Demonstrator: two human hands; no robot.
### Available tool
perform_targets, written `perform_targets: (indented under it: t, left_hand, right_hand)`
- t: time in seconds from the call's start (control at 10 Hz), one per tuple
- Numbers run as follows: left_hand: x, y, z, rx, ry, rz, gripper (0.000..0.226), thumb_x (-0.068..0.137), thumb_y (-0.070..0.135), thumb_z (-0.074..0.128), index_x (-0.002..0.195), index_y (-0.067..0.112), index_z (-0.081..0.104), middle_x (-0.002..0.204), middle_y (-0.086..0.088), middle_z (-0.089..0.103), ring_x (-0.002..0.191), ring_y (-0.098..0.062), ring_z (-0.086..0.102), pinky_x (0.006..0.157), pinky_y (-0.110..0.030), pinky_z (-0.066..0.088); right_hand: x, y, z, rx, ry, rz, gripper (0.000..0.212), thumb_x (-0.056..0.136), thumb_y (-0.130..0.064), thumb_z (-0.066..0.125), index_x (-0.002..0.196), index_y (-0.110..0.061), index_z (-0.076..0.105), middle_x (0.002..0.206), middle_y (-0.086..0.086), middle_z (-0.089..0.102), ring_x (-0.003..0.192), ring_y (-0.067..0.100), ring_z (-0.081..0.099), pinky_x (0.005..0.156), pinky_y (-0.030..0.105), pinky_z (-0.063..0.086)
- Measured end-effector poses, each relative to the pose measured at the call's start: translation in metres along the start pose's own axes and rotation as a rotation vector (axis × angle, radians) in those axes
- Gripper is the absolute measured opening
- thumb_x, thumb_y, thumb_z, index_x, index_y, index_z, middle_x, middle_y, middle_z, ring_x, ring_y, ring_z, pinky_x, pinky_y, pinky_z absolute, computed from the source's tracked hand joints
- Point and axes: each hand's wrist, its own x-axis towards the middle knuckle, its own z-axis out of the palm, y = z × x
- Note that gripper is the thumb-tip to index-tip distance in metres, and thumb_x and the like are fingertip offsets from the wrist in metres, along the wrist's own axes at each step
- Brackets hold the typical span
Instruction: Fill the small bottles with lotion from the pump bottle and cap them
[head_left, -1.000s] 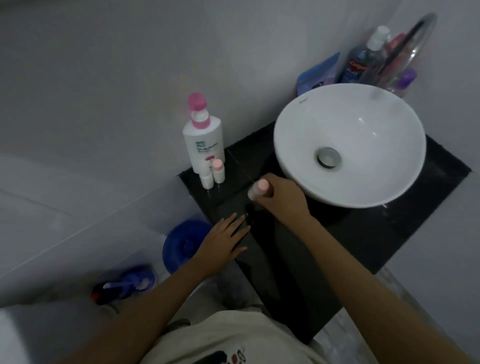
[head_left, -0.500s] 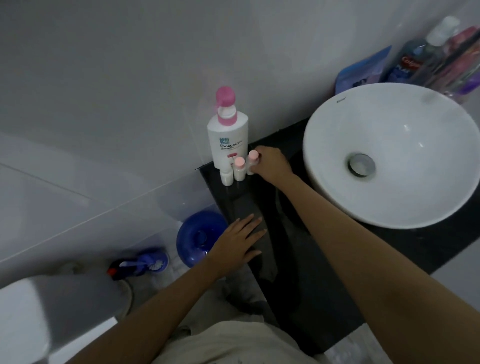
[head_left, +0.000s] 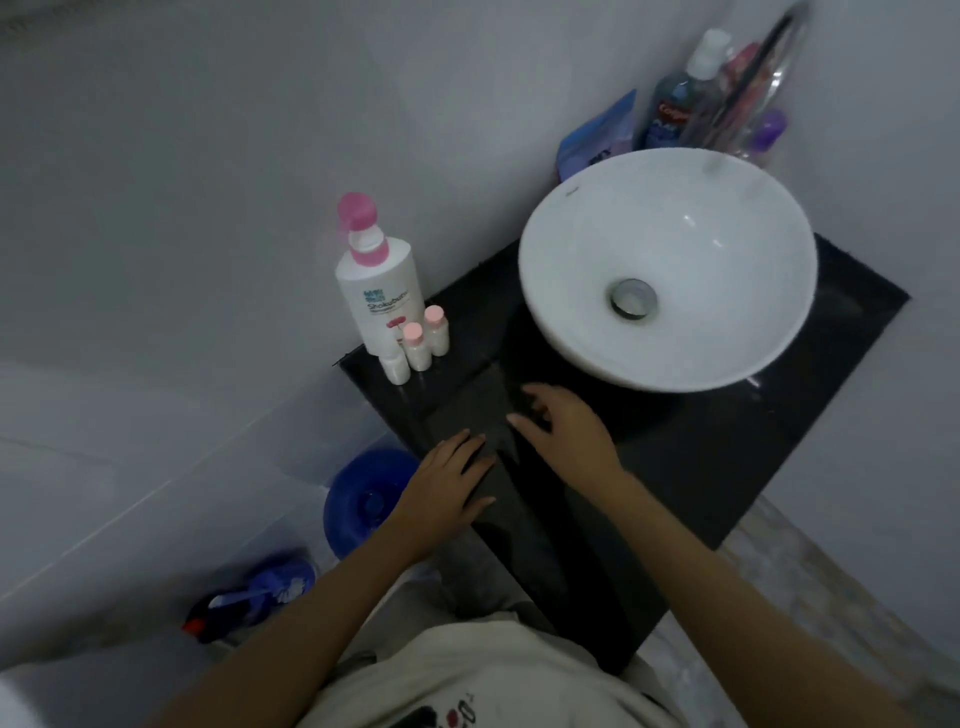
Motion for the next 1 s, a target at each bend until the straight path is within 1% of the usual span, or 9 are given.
perform_targets:
  t: [0.1,0.2,0.3,0.4,0.5,0.6,0.7,0.9,1.0]
  left_hand:
    - [0.000,0.012,0.004,0.006,0.018,0.103,0.053,0.087,0.050,0.046,0.128,0.018,0.055,0.140,-0.011,0.052,0.131,-0.031,0.046,0.105,-0.047,0.041]
    - [0.000,0.030,0.009,0.017,-0.001,0.194,0.052,0.087,0.052,0.045,0.127,0.020,0.055,0.140,-0.008,0.052,0.131,-0.028,0.047,0.104,-0.044,0.041]
    - [-0.002,0.044,0.015,0.034,-0.045,0.267,0.052,0.087,0.053,0.044,0.127,0.022,0.055,0.140,-0.007,0.053,0.130,-0.026,0.048,0.103,-0.043,0.042]
    - [-0.004,0.051,0.016,0.071,-0.093,0.310,0.052,0.086,0.052,0.042,0.125,0.023,0.057,0.137,-0.007,0.055,0.128,-0.026,0.051,0.099,-0.044,0.047]
    - [-0.005,0.053,0.014,0.083,-0.106,0.310,0.052,0.086,0.051,0.040,0.125,0.022,0.058,0.135,-0.007,0.057,0.125,-0.027,0.054,0.097,-0.045,0.047]
    - [-0.008,0.055,0.012,0.083,-0.118,0.296,0.052,0.086,0.050,0.041,0.127,0.021,0.056,0.136,-0.007,0.056,0.126,-0.028,0.053,0.100,-0.046,0.045]
    - [-0.008,0.054,0.011,0.061,-0.108,0.295,0.052,0.087,0.050,0.041,0.129,0.022,0.054,0.138,-0.006,0.054,0.129,-0.027,0.051,0.103,-0.045,0.041]
    - [-0.008,0.055,0.008,0.078,-0.101,0.275,0.051,0.087,0.052,0.041,0.130,0.028,0.050,0.140,0.000,0.053,0.130,-0.022,0.049,0.104,-0.040,0.038]
    - [-0.012,0.055,0.010,0.066,-0.144,0.290,0.051,0.084,0.057,0.040,0.127,0.033,0.053,0.136,0.004,0.057,0.127,-0.018,0.052,0.099,-0.037,0.046]
  right_hand:
    - [-0.068,0.042,0.011,-0.156,0.172,0.076,0.053,0.086,-0.043,0.061,0.128,-0.011,0.054,0.122,0.012,0.059,0.113,0.027,0.054,0.091,0.036,0.048]
    - [-0.120,0.073,0.032,-0.289,0.188,0.144,0.059,0.084,-0.050,0.054,0.126,-0.008,0.056,0.120,0.015,0.060,0.109,0.033,0.057,0.087,0.039,0.051]
    - [-0.151,0.090,0.050,-0.403,0.153,0.185,0.062,0.082,-0.053,0.056,0.128,-0.012,0.055,0.125,0.016,0.059,0.113,0.034,0.058,0.089,0.042,0.053]
    - [-0.162,0.096,0.060,-0.459,0.149,0.204,0.064,0.076,-0.050,0.068,0.126,-0.013,0.056,0.125,0.016,0.060,0.111,0.035,0.059,0.087,0.041,0.054]
    - [-0.166,0.096,0.064,-0.501,0.150,0.210,0.058,0.080,-0.053,0.057,0.121,-0.013,0.060,0.121,0.016,0.062,0.107,0.034,0.062,0.081,0.039,0.057]
    - [-0.170,0.092,0.066,-0.530,0.132,0.238,0.059,0.082,-0.054,0.038,0.120,-0.016,0.061,0.122,0.014,0.063,0.109,0.032,0.062,0.082,0.038,0.055]
    - [-0.170,0.090,0.068,-0.518,0.132,0.255,0.059,0.083,-0.054,0.037,0.122,-0.017,0.060,0.123,0.013,0.063,0.111,0.031,0.062,0.084,0.037,0.055]
    - [-0.168,0.087,0.064,-0.566,0.109,0.269,0.059,0.080,-0.057,0.034,0.116,-0.022,0.065,0.117,0.008,0.067,0.104,0.025,0.067,0.078,0.034,0.057]
    - [-0.169,0.092,0.075,-0.527,0.075,0.290,0.060,0.076,-0.060,0.033,0.110,-0.026,0.068,0.112,0.004,0.070,0.096,0.023,0.070,0.072,0.032,0.058]
